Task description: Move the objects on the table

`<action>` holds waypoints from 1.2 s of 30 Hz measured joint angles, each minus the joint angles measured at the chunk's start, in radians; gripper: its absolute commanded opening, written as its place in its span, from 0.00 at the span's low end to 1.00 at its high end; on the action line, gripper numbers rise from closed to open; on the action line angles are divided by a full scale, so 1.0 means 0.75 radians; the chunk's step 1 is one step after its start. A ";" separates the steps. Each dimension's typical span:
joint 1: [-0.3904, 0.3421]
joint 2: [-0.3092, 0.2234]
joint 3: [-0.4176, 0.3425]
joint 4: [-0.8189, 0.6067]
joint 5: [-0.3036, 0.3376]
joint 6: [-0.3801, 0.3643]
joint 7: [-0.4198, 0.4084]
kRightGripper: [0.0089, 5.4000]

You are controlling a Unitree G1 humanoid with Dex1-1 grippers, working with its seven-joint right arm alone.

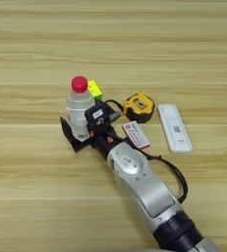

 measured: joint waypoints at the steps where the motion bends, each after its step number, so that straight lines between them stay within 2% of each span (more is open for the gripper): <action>1: 0.001 0.000 0.001 -0.011 -0.002 0.000 0.000 1.00; 14: 0.113 -0.003 0.007 -0.131 -0.009 0.016 0.005 1.00; 19: 0.210 -0.004 0.025 -0.245 -0.020 0.034 0.013 1.00; 26: 0.377 -0.073 0.003 -0.460 -0.052 0.064 0.014 1.00; 30: 0.454 -0.108 -0.023 -0.533 -0.055 0.072 0.019 1.00; 33: 0.548 -0.153 -0.047 -0.600 -0.060 0.090 0.028 1.00; 36: 0.594 -0.172 -0.048 -0.652 -0.071 0.091 0.029 1.00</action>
